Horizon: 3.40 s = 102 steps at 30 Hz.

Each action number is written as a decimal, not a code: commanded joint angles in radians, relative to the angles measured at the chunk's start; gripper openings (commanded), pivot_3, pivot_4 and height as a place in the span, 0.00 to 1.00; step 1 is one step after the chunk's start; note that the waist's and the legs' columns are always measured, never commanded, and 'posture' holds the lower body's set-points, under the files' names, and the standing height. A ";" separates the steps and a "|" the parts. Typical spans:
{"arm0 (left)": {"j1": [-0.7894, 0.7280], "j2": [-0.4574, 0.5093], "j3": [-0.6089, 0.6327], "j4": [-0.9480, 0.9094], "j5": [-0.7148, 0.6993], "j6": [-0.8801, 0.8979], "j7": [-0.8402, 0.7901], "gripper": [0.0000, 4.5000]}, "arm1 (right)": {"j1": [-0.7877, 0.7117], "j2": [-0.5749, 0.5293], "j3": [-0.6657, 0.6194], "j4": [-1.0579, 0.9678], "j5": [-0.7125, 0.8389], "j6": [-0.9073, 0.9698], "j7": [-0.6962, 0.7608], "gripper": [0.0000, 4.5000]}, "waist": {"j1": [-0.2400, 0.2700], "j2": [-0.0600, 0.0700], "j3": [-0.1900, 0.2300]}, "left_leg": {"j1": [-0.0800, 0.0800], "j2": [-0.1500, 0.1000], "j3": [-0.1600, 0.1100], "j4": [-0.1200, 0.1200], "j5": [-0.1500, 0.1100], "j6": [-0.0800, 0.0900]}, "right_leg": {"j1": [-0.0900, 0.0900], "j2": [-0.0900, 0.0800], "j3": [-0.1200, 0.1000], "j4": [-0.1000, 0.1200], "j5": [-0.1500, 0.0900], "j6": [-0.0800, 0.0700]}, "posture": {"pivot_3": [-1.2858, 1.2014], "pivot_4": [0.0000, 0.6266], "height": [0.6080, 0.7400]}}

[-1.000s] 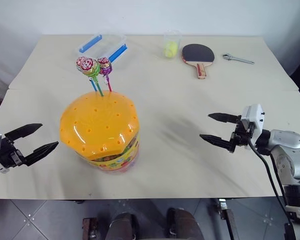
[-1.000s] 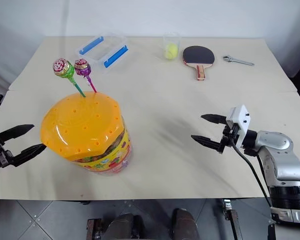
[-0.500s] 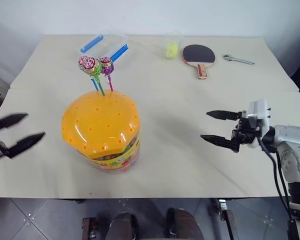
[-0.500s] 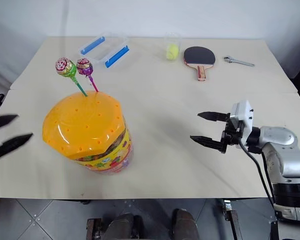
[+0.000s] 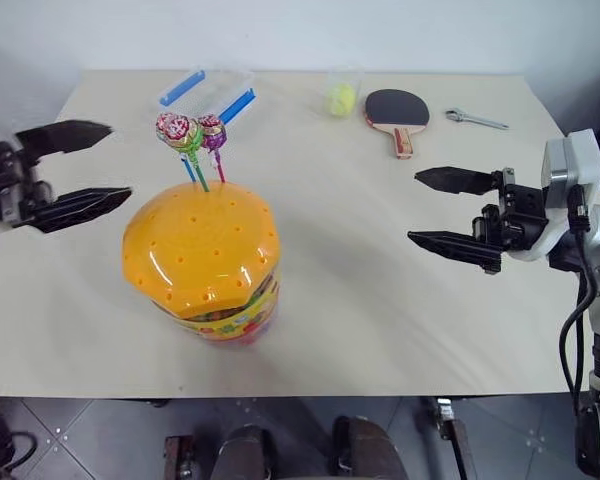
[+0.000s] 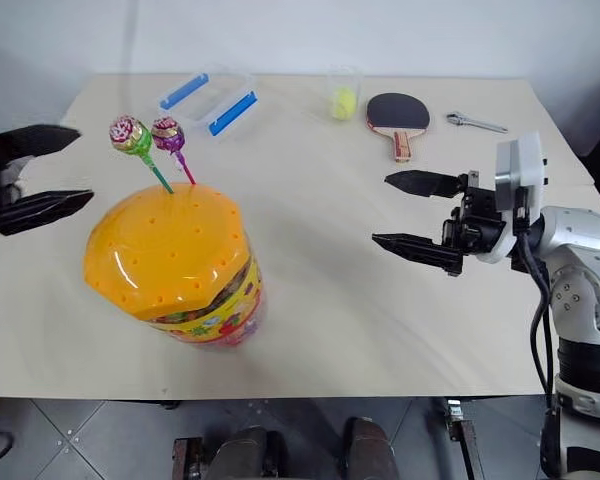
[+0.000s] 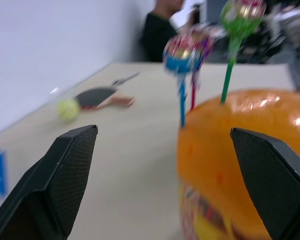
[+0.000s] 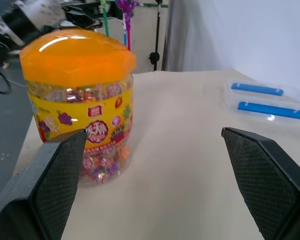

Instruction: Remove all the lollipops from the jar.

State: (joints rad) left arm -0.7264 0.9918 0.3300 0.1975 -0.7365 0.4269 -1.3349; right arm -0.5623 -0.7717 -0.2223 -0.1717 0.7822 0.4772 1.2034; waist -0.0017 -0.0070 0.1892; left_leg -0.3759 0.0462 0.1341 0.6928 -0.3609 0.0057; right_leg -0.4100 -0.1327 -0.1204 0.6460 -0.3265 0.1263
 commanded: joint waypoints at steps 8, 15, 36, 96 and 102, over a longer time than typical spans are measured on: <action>-0.280 -0.095 -0.197 0.202 0.123 0.004 -0.115 1.00 | 0.035 0.001 -0.064 -0.117 0.076 0.013 -0.063 1.00 | -0.002 0.000 0.000 | 0.000 0.000 0.000 0.004 -0.001 0.001 | 0.000 0.000 0.000 0.001 0.000 0.000 | 0.52 0.24 1.00; -0.323 -0.122 -0.203 0.240 0.135 0.006 -0.163 0.70 | 0.066 -0.010 -0.106 -0.162 0.095 0.015 -0.109 1.00 | -0.002 0.000 0.000 | -0.001 0.000 0.000 0.005 -0.001 0.002 | 0.000 0.000 0.000 0.001 0.000 0.000 | 0.52 0.24 1.00; -0.441 -0.096 -0.103 0.181 0.120 0.086 -0.030 0.01 | 0.031 -0.027 -0.095 -0.101 0.055 -0.018 -0.103 1.00 | -0.004 -0.001 0.000 | -0.004 0.000 -0.005 0.006 -0.002 0.003 | 0.000 0.000 -0.003 0.001 0.000 0.000 | 0.52 0.24 1.00; 0.231 0.038 0.420 -0.225 0.027 0.338 0.163 0.99 | -0.433 0.233 0.229 0.135 -0.109 0.042 -0.065 1.00 | -0.028 -0.004 -0.002 | -0.011 0.000 -0.013 0.008 -0.003 0.000 | -0.006 -0.001 -0.007 0.009 0.000 0.000 | 0.52 0.24 1.00; 0.327 -0.009 0.503 -0.173 -0.062 0.153 -0.076 0.99 | -0.484 0.343 0.290 0.193 -0.155 0.041 -0.097 1.00 | -0.038 -0.004 -0.002 | -0.011 0.001 -0.014 0.008 -0.004 0.000 | -0.006 -0.001 -0.010 0.011 0.000 0.000 | 0.52 0.24 1.00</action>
State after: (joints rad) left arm -0.4188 0.9805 0.7865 0.0171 -0.7581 0.6214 -1.3519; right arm -1.0156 -0.4521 0.0517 0.0147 0.6406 0.5254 1.1210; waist -0.0396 -0.0110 0.1877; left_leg -0.3863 0.0471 0.1201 0.7002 -0.3644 0.0059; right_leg -0.4161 -0.1334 -0.1302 0.6568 -0.3265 0.1262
